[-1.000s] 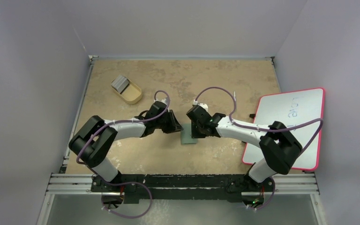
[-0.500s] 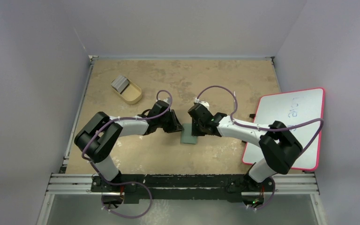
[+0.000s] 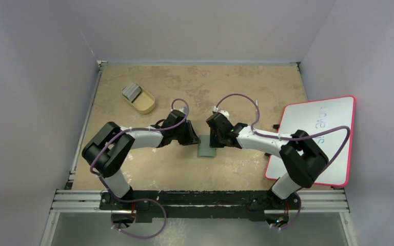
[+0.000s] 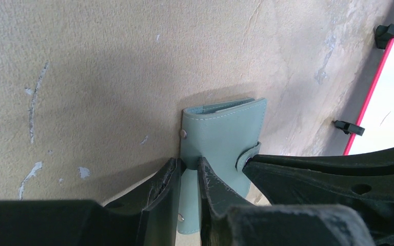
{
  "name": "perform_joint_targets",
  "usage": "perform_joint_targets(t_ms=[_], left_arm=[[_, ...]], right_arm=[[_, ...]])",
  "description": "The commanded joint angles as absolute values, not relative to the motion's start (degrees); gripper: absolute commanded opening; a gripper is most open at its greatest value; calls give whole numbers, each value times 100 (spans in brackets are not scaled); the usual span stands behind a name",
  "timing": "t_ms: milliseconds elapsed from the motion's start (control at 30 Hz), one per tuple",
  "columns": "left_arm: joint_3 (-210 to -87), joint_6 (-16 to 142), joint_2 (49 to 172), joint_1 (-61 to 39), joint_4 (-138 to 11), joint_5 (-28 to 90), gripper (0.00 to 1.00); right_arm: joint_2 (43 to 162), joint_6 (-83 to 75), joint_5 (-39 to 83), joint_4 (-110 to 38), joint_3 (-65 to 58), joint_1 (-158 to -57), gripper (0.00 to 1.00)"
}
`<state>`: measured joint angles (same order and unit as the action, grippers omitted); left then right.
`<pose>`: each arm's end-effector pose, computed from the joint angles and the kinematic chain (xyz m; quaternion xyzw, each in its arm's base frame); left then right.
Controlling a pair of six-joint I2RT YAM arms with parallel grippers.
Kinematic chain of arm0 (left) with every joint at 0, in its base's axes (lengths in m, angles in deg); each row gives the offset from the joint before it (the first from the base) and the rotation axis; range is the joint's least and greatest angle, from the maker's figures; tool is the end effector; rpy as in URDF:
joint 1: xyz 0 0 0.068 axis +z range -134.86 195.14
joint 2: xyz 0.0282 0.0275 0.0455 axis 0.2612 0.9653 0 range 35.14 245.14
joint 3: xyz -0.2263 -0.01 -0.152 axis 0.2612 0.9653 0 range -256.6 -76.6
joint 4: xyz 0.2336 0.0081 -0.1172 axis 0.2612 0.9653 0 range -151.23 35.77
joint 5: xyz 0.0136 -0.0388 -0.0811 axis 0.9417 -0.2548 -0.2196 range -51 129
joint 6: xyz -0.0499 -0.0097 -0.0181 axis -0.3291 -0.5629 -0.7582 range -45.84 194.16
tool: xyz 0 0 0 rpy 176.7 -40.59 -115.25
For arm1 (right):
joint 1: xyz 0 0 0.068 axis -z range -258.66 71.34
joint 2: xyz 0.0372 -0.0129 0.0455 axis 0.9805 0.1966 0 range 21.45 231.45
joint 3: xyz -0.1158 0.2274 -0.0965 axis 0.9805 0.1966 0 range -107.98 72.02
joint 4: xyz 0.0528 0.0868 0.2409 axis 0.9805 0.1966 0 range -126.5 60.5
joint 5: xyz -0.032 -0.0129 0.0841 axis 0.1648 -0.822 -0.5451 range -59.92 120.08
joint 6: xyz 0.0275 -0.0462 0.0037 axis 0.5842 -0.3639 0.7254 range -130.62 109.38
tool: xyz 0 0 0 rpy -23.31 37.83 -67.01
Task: Put the credit cards into the card holder
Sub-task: Close the card holder at the center of the board.
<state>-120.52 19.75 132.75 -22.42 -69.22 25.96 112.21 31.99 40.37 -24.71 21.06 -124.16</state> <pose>0.2522 -0.2040 0.1355 -0.0925 0.9165 -0.3425 0.1846 0.2273 0.2223 0.1814 0.0058 0.9410 0.1670 0.2943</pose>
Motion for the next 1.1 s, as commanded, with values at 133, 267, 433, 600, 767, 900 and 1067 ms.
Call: perform_joint_targets(t_ms=[133,267,433,600,767,900,1067], left_arm=[[-12031,2055,13376,-2295,-7110,2614,17],[-12035,2059,13440,-2329,-7140,2593,17],[-12045,2057,13480,-2374,-7151,2580,17],[-12004,2022,13451,-2408,-7199,2595,17],[-11961,1986,13447,-2441,-7264,2606,17],[-11911,1925,13438,-2457,-7348,2603,17],[-11789,1803,13382,-2458,-7508,2635,17]], right_arm=[[11400,3066,3852,-2776,2086,-12398,10],[11462,3039,3824,-2804,2054,-12391,10],[11657,3033,3798,-2680,1998,-12392,10],[11978,3026,3722,-2351,1847,-12392,10],[12151,3060,3763,-2055,1804,-12392,10],[12381,2961,3772,-1982,1794,-12400,10],[12618,2899,3762,-1868,1855,-12408,10]])
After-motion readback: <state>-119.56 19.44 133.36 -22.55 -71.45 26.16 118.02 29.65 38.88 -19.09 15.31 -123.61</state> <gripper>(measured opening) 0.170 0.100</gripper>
